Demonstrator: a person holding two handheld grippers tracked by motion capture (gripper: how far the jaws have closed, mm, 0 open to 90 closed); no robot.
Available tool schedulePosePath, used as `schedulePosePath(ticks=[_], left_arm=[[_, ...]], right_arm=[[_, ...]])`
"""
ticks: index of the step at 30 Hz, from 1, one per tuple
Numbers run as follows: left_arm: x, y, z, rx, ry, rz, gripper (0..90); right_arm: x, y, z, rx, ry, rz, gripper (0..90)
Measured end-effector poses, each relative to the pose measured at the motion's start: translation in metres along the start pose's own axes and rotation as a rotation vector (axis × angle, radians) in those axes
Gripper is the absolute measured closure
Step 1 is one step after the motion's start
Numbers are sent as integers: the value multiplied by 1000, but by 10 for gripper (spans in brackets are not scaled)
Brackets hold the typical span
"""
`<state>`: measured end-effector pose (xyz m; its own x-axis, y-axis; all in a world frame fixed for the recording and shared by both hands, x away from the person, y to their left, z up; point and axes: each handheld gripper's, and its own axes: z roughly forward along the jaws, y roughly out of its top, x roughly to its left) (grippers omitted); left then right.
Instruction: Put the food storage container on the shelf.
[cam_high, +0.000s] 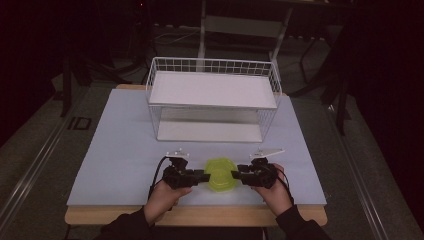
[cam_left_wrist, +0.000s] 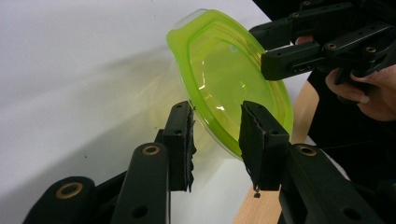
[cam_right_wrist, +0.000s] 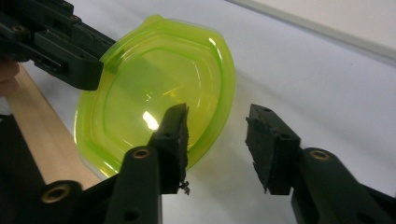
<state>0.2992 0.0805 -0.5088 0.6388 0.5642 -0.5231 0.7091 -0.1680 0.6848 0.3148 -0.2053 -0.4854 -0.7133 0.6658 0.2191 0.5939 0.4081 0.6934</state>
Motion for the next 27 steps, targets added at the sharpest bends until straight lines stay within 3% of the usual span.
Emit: schedulePosePath(ticks=[6,10,13,16,17,24,27], left_arm=[[-6,-2,-5,-6,-16,5,753],[-14,-1,-8,4,11,39,794],[-17,-3,-10,-5,25,31,811],[-20,-2,-11,-6,41,38,838],[-21,-1,-12,-2,54,51,840],[-23,6,-21,-13,50,46,842],[-26,14,-28,-32,44,52,842]], right_arm=[[-1,-4,-5,25,68,55,753],[3,-5,-9,24,68,75,802],[6,-6,-10,13,72,93,819],[11,-5,-11,18,40,78,840],[14,-4,-10,20,18,54,840],[20,4,-14,9,7,31,841],[22,12,-21,-23,10,19,841]])
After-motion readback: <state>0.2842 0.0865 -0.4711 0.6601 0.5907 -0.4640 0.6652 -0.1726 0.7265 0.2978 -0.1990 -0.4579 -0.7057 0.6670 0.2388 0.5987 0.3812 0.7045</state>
